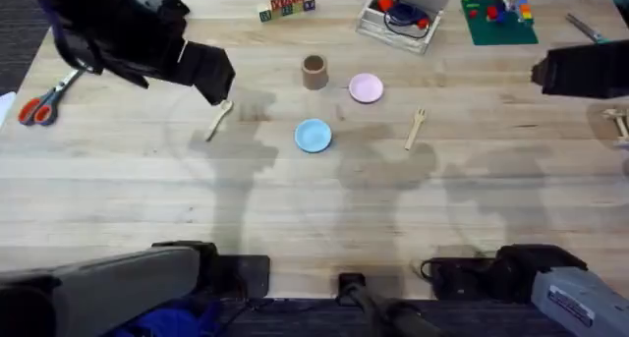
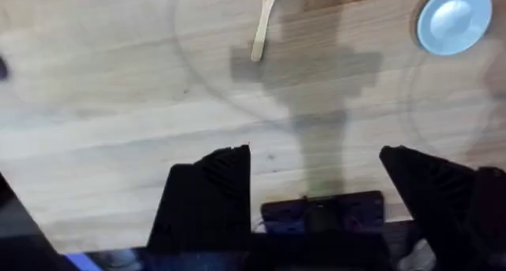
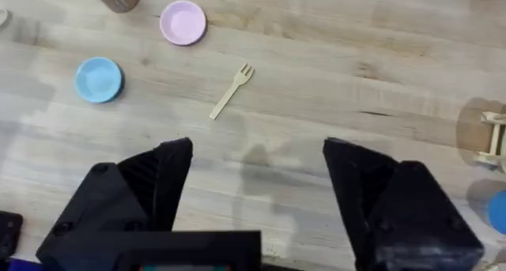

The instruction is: Pick up a utensil and set it on the pink plate, then put the other utensil in the container.

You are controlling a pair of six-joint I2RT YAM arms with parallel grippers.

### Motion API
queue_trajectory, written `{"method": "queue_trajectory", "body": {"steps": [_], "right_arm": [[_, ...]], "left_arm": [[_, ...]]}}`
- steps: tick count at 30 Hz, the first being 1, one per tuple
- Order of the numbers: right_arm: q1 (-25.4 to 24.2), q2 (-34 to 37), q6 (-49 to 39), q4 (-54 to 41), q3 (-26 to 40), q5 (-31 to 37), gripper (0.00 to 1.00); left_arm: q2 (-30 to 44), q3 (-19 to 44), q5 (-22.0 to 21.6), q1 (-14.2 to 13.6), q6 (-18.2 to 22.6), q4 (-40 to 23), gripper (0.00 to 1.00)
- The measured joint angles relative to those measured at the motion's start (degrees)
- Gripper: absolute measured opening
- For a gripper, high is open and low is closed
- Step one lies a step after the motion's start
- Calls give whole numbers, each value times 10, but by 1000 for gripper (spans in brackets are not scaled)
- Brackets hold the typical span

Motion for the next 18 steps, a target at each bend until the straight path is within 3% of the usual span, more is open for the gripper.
{"method": "queue_trajectory", "body": {"steps": [4, 11, 18], "right_arm": [[0, 0, 0, 0, 0, 0, 996], [0, 0, 0, -1, 0, 0, 996], [0, 0, 0, -2, 0, 0, 996]], "left_arm": [[3, -10, 0, 0, 63, 28, 995], [3, -78, 0, 3, 125, 126, 994], [3, -158, 16, 37, 179, 194, 992]]}}
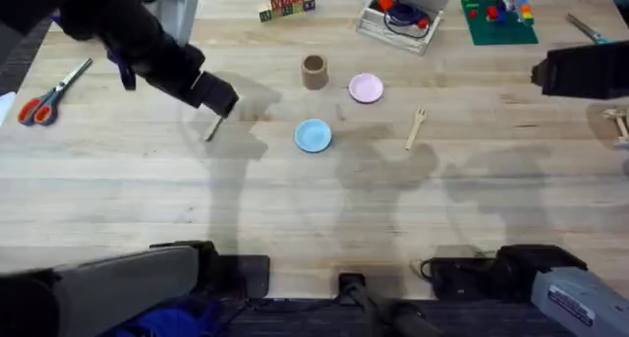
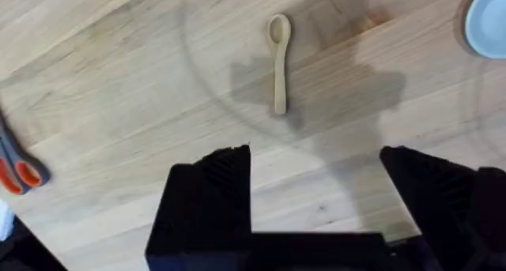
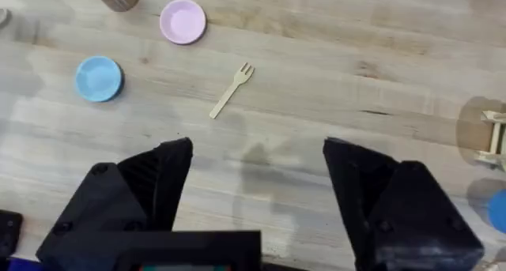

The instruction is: Pick up a utensil and set it on the pink plate, then put the other utensil in the container.

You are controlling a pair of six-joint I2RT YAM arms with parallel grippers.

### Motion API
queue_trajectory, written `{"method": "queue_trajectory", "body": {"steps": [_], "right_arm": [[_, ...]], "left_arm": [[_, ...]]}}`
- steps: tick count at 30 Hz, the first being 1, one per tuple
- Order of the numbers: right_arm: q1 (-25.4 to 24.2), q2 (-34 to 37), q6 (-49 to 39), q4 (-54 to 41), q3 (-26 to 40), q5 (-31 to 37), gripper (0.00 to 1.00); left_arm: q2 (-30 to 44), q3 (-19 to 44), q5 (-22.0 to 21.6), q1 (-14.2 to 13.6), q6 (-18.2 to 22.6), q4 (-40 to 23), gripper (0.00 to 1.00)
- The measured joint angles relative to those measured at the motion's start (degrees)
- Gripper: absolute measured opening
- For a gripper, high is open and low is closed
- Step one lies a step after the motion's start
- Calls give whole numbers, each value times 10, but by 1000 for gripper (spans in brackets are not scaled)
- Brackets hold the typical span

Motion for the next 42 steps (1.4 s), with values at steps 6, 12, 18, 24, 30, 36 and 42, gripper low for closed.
{"method": "queue_trajectory", "body": {"steps": [6, 12, 18, 24, 30, 36, 42], "right_arm": [[0, 0, 0, 0, 0, 0, 995], [0, 0, 0, 0, 0, 0, 996], [0, 0, 0, 0, 0, 0, 996], [0, 0, 0, 0, 0, 0, 996], [0, 0, 0, 0, 0, 0, 996], [0, 0, 0, 0, 0, 0, 996], [0, 0, 0, 0, 0, 0, 996]], "left_arm": [[5, -40, 19, 36, 51, 20, 993], [39, -41, 26, 41, 65, 56, 993], [100, -41, 28, 41, 69, 65, 993], [158, -41, 28, 41, 71, 91, 993], [190, -41, 28, 41, 79, 124, 993], [217, -41, 28, 41, 84, 154, 993], [242, -42, 35, 41, 86, 163, 993]]}}
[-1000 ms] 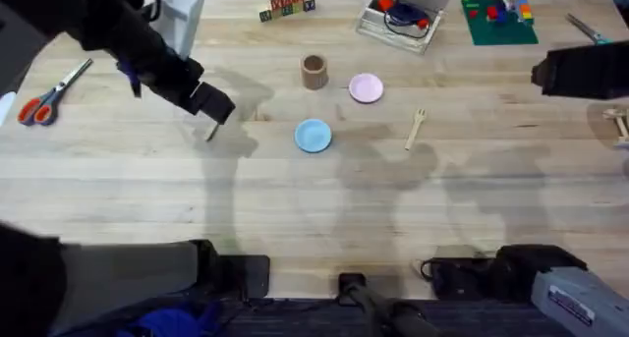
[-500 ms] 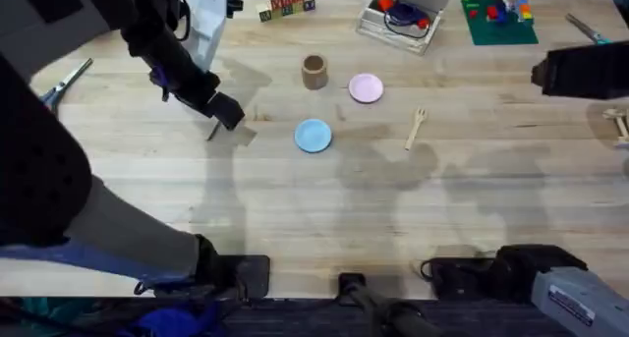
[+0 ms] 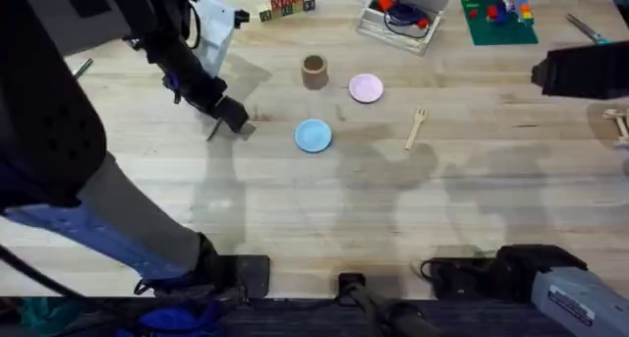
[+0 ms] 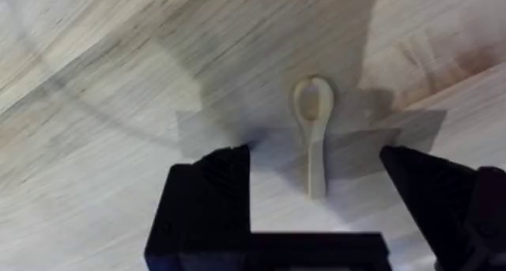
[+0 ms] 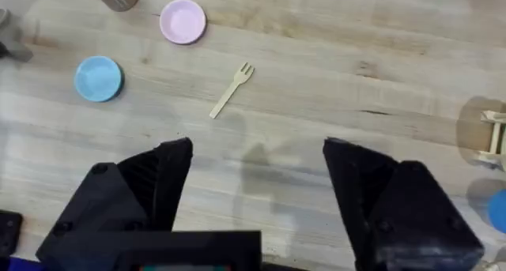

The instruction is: Pick up a utensil and set it on the pink plate, then put the other utensil in the container.

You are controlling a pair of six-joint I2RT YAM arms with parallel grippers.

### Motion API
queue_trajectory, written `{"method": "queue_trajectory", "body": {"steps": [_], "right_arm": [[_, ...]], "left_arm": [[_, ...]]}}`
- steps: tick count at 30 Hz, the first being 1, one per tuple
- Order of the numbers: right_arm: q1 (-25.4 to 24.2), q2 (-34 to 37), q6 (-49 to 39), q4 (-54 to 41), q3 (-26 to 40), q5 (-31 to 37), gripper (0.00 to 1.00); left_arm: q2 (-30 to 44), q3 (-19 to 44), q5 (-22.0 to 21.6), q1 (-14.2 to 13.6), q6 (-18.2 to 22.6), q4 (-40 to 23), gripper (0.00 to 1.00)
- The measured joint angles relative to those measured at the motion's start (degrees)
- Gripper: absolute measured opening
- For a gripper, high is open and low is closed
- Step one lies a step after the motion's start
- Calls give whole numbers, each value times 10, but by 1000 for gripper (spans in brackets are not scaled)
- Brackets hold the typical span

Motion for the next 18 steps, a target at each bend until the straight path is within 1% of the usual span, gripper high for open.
{"method": "queue_trajectory", "body": {"steps": [18], "right_arm": [[0, 0, 0, 0, 0, 0, 996]], "left_arm": [[10, 6, 1, 3, 1, 0, 993]]}}
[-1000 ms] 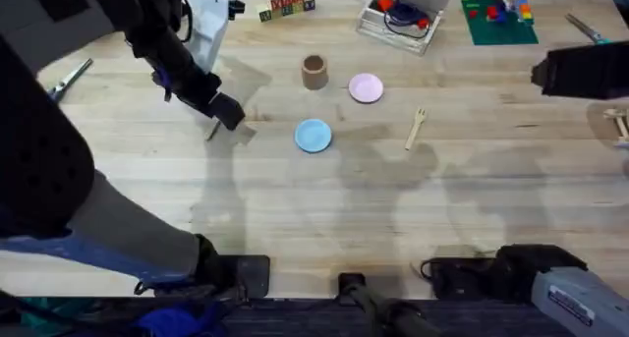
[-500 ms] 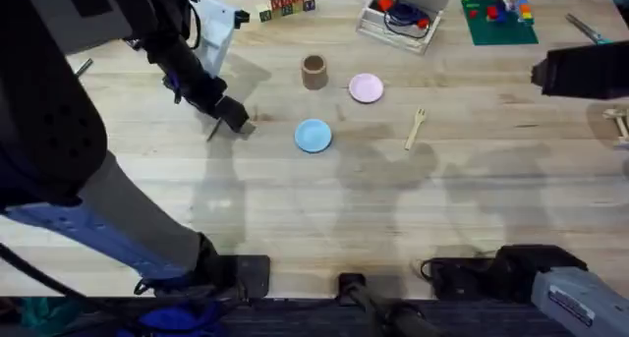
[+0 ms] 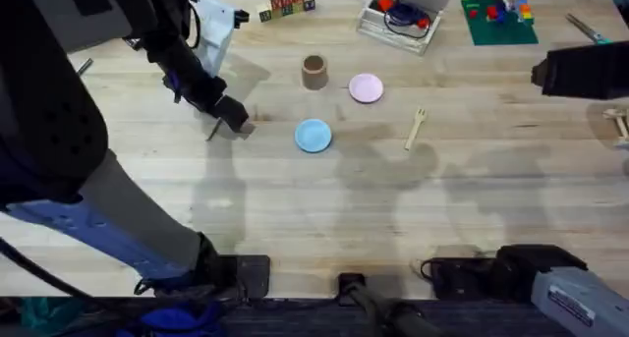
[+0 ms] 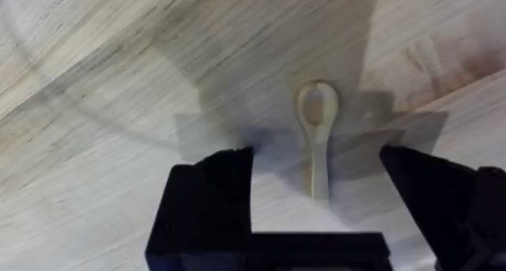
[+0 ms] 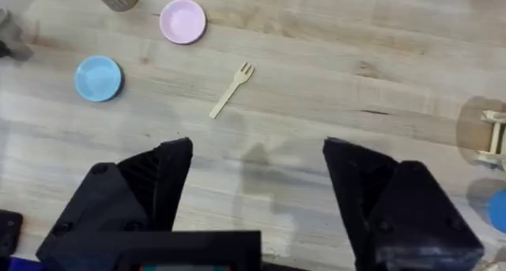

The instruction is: Pick up a utensil and set it on the pink plate, then put the other utensil in the container.

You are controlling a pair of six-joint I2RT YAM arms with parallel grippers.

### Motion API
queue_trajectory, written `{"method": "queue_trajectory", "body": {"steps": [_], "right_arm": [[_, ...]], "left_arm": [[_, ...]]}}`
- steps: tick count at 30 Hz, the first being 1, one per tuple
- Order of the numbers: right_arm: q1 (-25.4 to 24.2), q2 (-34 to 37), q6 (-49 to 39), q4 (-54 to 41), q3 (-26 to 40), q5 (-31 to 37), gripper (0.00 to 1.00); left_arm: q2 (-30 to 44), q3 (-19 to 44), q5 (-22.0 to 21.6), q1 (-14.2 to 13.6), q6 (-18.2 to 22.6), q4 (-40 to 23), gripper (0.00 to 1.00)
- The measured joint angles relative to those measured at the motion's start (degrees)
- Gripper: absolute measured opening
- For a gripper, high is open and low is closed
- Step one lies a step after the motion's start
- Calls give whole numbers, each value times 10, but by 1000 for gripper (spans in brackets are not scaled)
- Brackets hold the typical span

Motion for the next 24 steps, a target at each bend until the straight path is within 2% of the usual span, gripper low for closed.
{"method": "queue_trajectory", "body": {"steps": [11, 13, 17, 18, 24], "right_arm": [[0, 0, 0, 0, 0, 0, 995], [0, 0, 0, 0, 0, 0, 995], [0, 0, 0, 0, 0, 0, 996], [0, 0, 0, 0, 0, 0, 996], [0, 0, 0, 0, 0, 0, 996]], "left_arm": [[0, 0, 0, 0, -1, 0, 989], [0, 1, -2, 0, 0, 3, 779], [2, 3, 7, 2, 0, 0, 177], [2, 3, 9, 2, 2, -2, 80], [2, 5, 10, 2, 2, -4, 50]]}}
